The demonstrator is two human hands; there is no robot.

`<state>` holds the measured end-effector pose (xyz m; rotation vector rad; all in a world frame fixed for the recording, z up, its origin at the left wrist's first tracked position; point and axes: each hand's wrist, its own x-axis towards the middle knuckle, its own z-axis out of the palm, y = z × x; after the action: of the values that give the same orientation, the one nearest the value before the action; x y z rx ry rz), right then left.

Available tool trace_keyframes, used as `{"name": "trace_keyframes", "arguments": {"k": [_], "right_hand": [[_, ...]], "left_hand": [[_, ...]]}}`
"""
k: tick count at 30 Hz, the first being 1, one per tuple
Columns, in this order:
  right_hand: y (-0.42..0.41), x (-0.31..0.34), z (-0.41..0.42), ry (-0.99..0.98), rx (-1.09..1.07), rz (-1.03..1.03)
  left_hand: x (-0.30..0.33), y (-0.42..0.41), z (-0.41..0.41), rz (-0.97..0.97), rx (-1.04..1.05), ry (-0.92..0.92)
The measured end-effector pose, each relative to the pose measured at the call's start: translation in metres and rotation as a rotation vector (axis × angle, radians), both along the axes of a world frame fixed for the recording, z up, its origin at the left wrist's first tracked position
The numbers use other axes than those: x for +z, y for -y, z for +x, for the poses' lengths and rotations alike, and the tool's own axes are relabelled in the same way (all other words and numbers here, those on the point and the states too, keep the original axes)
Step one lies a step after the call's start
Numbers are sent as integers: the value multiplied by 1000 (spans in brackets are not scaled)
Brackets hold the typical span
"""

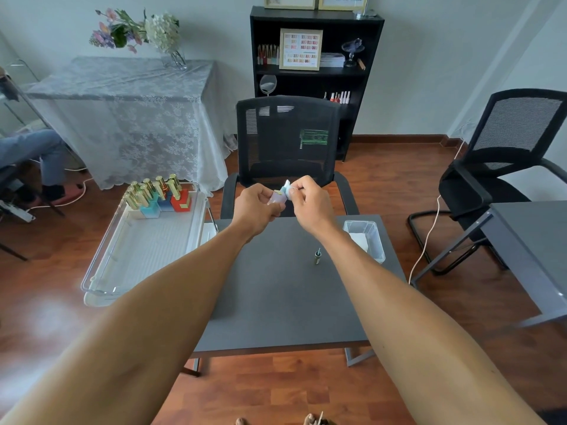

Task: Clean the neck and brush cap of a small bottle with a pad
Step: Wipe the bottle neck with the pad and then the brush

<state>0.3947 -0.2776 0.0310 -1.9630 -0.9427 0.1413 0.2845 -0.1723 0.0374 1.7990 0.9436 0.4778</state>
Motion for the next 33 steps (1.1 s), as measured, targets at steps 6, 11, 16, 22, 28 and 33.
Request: {"name": "trace_keyframes", "arguments": {"k": [6,11,16,22,28,33], "right_hand": [[5,1,2,-31,14,10],[9,3,12,-278,-187,164],[1,8,8,-470,-173,247],[-12,6,-4,-491,-133,240],[-11,-2,-14,-378,-177,168],[-9,-1,-21,-228,-131,104]], "left_hand": [[-11,-3,0,90,42,-55],[-12,-2,-4,111,28,-34],[-9,0,-5,114,4,-19],[-7,0,-2,123,13,12],[-8,3,-1,127,55,-33],[-6,4,-1,171,96,-59]]}}
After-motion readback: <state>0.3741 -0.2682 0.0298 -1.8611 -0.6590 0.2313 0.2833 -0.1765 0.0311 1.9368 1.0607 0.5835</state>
